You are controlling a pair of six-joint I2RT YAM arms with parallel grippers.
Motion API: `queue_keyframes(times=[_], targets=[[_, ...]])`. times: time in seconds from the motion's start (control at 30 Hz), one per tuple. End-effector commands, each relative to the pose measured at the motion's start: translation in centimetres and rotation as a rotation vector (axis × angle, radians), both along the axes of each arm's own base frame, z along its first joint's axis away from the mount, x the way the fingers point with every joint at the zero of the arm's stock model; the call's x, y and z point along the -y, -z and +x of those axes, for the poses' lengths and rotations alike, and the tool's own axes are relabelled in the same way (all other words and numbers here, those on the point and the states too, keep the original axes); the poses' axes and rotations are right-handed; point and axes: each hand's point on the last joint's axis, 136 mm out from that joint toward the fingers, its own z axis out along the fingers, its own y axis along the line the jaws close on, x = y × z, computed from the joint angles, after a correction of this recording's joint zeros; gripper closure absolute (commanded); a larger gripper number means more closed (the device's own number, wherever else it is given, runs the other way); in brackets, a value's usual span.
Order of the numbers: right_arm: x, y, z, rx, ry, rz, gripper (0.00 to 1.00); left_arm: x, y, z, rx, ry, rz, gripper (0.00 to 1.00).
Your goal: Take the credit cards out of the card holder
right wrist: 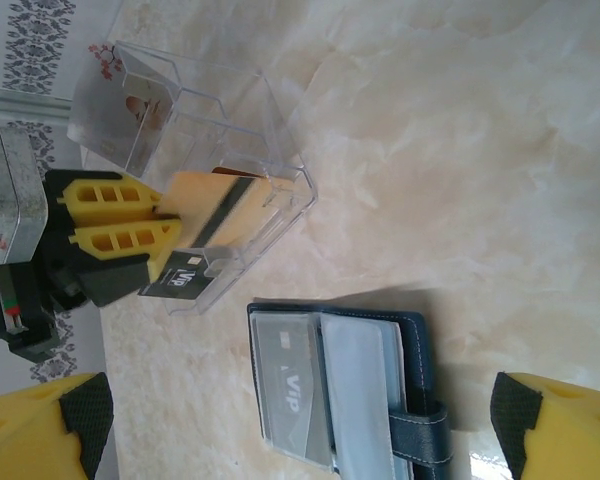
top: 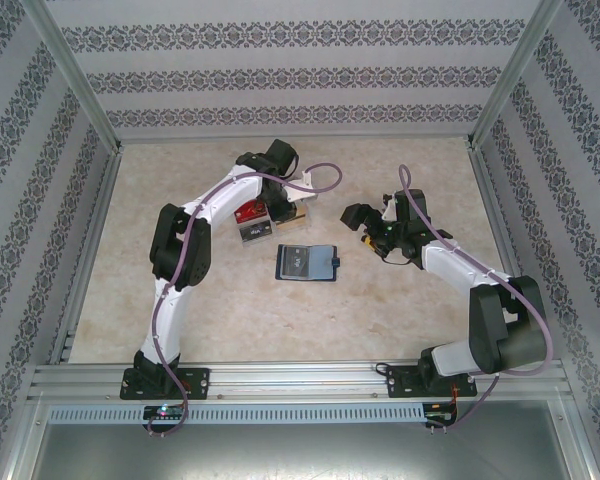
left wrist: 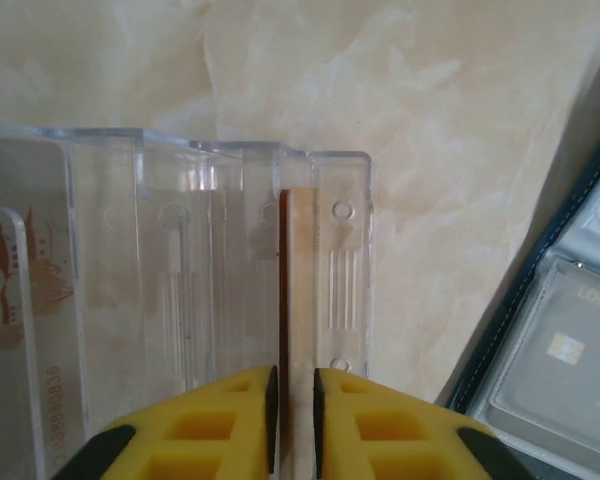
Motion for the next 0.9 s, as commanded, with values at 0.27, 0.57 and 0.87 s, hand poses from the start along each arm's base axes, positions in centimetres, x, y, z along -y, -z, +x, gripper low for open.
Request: queue_keyframes(times=[0.27,0.57,0.87], targets=[[-0.2,-0.3,0.0,0.001,-0.009,0.002,0.02,0.4,-4.0,0.5,0.074,-0.014,-0.054,0.63],[-2.7,-0.5,-1.7,-0.004,-0.096,-0.189,0.08,-1.0,-11.5,-0.1,0.212,-0.246,-0.263,0.55],[-8.8,1.8,-5.2,-0.067,-0.263,-0.386,0.31,-8.5,-12.5,-3.6,0.292,-0.682,-0.270,0.20]])
